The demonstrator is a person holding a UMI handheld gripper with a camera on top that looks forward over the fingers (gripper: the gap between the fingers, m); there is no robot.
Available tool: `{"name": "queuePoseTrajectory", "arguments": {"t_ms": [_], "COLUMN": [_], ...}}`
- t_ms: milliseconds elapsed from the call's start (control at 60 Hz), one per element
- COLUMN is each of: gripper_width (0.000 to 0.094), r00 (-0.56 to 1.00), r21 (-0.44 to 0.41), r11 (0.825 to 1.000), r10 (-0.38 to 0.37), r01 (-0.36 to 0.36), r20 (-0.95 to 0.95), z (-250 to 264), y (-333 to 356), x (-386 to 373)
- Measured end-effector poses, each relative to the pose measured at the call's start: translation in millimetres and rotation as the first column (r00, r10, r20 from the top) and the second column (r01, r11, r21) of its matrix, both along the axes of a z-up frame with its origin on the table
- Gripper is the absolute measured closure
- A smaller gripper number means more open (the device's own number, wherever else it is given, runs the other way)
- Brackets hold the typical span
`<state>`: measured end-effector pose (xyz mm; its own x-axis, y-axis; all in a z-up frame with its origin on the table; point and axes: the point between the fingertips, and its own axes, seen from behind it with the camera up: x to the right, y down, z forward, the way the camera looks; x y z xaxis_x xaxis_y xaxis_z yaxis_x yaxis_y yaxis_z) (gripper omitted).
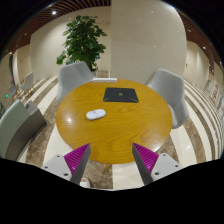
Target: Arrange mouse
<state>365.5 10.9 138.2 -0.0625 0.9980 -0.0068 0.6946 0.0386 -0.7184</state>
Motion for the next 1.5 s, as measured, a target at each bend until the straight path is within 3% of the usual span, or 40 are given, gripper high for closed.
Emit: {"name": "queuePoseTrajectory", "arguments": {"t_ms": [383,867,1300,1500], "gripper_width": [0.0068,0.0065,0.0062,0.007], "r00": [0.997,1.0,0.992,0.994], "r21": [-0.031,-0.039,-0.037,-0.041], "r11": [0.997,0.999,0.994,0.994], "r10": [0.069,-0.002,-0.097,-0.094], "r01": [-0.068,0.003,0.1,0.097], "r20": [0.035,0.026,0.087,0.061], "z": [-17,-71,-148,-151], "y": [-77,-130,-127,-128], "x": [-18,-116,-221,-265]}}
